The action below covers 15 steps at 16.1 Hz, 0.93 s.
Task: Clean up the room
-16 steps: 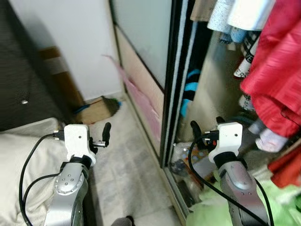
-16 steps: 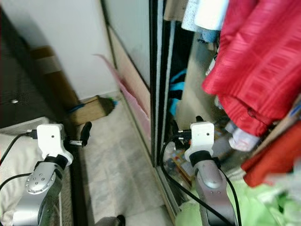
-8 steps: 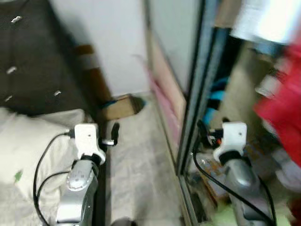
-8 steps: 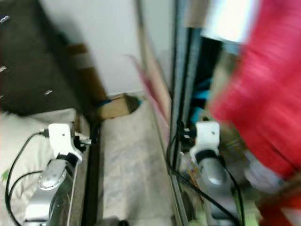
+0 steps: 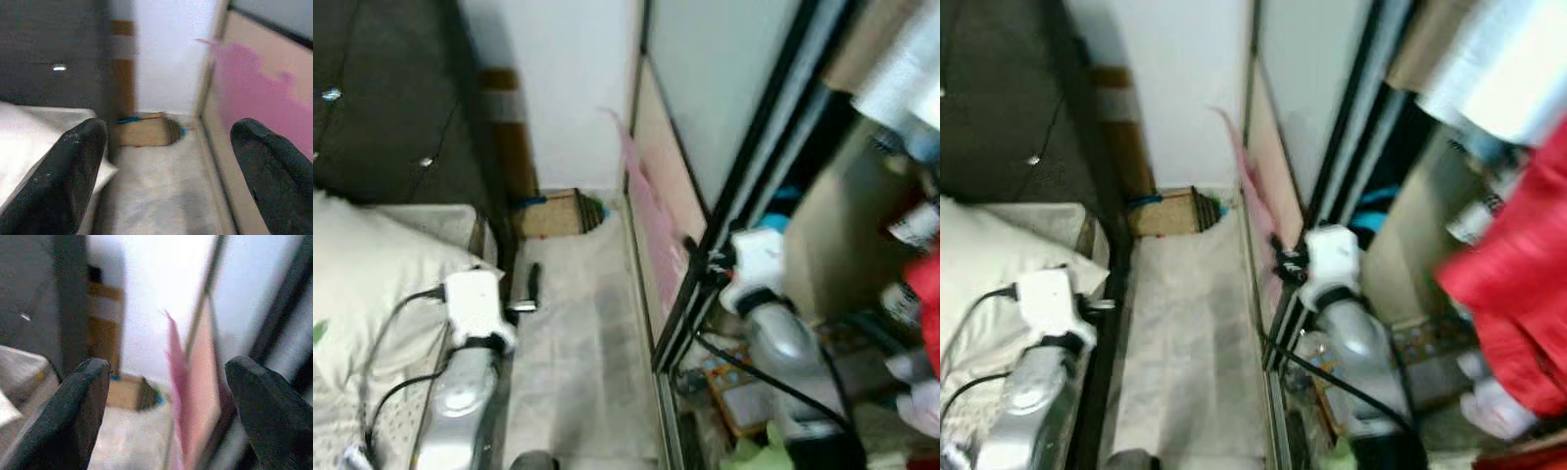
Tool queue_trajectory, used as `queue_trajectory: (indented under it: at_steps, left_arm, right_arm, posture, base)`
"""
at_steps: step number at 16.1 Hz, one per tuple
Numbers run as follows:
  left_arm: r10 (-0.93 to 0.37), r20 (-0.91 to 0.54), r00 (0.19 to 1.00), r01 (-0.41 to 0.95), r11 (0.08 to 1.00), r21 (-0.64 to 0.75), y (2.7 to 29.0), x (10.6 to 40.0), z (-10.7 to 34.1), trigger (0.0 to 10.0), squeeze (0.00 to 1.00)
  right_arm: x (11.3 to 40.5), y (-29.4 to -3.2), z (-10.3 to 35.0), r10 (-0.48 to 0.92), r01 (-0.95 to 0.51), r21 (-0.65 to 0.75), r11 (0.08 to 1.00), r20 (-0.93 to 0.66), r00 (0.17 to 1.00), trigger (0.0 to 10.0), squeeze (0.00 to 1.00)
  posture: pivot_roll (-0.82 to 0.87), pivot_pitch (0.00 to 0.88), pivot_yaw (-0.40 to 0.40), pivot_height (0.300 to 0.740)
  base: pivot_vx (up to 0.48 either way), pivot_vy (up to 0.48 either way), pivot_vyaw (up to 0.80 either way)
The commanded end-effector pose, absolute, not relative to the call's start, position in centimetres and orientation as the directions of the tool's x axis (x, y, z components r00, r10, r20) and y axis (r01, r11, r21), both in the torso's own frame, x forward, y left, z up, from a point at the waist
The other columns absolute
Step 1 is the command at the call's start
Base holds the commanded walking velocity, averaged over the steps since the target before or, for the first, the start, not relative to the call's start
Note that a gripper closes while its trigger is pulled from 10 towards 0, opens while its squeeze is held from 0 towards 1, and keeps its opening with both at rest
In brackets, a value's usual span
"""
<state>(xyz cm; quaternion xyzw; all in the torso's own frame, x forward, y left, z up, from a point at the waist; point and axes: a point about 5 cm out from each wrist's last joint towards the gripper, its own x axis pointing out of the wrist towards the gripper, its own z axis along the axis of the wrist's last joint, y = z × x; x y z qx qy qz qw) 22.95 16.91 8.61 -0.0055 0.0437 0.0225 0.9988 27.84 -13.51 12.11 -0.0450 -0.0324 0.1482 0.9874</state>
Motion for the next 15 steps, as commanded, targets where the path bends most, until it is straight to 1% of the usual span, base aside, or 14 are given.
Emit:
queue_trajectory:
  at_steps: [1, 4, 5, 10, 15]
  left_arm:
    - [0.055, -0.05, 0.997, -0.054, 0.998, 0.029, 16.9, 23.1, 9.4, 10.0, 0.0]
    - [0.03, -0.065, 0.997, -0.028, 0.999, 0.033, 16.8, 23.5, 9.2, 10.0, 0.0]
    - [0.005, -0.068, 0.998, -0.004, 1.0, 0.023, 16.7, 23.8, 9.2, 10.0, 0.0]
    - [-0.036, -0.058, 0.998, 0.038, 0.999, 0.031, 16.6, 24.3, 9.5, 10.0, 0.0]
    - [-0.056, -0.063, 0.996, 0.059, 0.997, 0.047, 16.5, 24.5, 9.6, 10.0, 0.0]
  right_arm:
    - [27.8, -14.2, 11.3, 0.273, -0.27, -0.1, 0.958, 0.02, 0.962, 10.0, 0.0]
    - [27.6, -14.6, 11.0, 0.243, -0.24, -0.086, 0.967, 0.022, 0.97, 10.0, 0.0]
    - [27.4, -14.7, 11.0, 0.23, -0.227, -0.087, 0.97, 0.026, 0.973, 10.0, 0.0]
    - [27.2, -15.0, 11.0, 0.189, -0.186, -0.078, 0.979, 0.041, 0.981, 10.0, 0.0]
    - [27.5, -14.9, 11.2, 0.184, -0.18, -0.079, 0.981, 0.049, 0.982, 10.0, 0.0]
  posture:
    - [0.06, 0.0, -0.083, 0.74]
    - [0.04, 0.0, -0.058, 0.74]
    - [0.02, 0.0, -0.034, 0.74]
    - [0.01, 0.0, -0.003, 0.74]
    - [0.0, 0.0, -0.001, 0.74]
  base:
    - [0.0, 0.0, 0.0]
    - [0.0, 0.0, 0.0]
    - [0.0, 0.0, 0.0]
    - [0.0, 0.0, 0.0]
    - [0.0, 0.335, 0.0]
